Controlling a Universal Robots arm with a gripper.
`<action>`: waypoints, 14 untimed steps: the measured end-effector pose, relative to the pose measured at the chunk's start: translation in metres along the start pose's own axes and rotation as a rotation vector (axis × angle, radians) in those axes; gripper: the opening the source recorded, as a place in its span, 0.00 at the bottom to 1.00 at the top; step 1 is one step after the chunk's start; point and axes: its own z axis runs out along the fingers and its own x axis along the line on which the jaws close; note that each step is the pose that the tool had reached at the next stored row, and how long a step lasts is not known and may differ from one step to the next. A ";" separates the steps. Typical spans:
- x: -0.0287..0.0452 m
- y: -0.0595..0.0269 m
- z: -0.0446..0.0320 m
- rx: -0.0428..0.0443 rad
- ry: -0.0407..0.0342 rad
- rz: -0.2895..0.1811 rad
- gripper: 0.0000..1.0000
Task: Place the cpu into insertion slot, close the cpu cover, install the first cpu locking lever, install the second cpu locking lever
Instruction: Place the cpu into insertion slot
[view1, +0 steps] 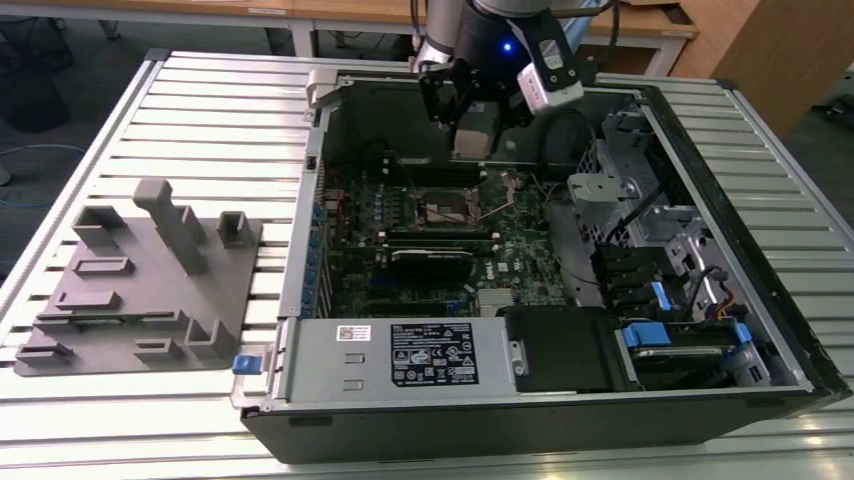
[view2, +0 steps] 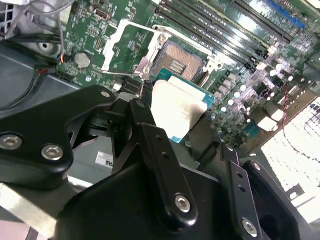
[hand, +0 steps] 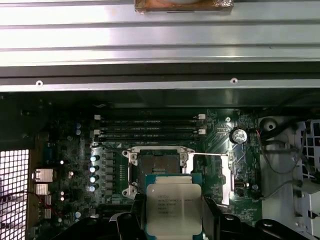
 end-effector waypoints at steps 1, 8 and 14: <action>0.0002 -0.0006 0.0017 0.0001 0.0000 0.000 0.54; 0.0057 -0.0022 0.0144 0.0003 0.0002 -0.006 0.54; 0.0074 -0.0032 0.0248 0.0007 0.0041 -0.052 0.54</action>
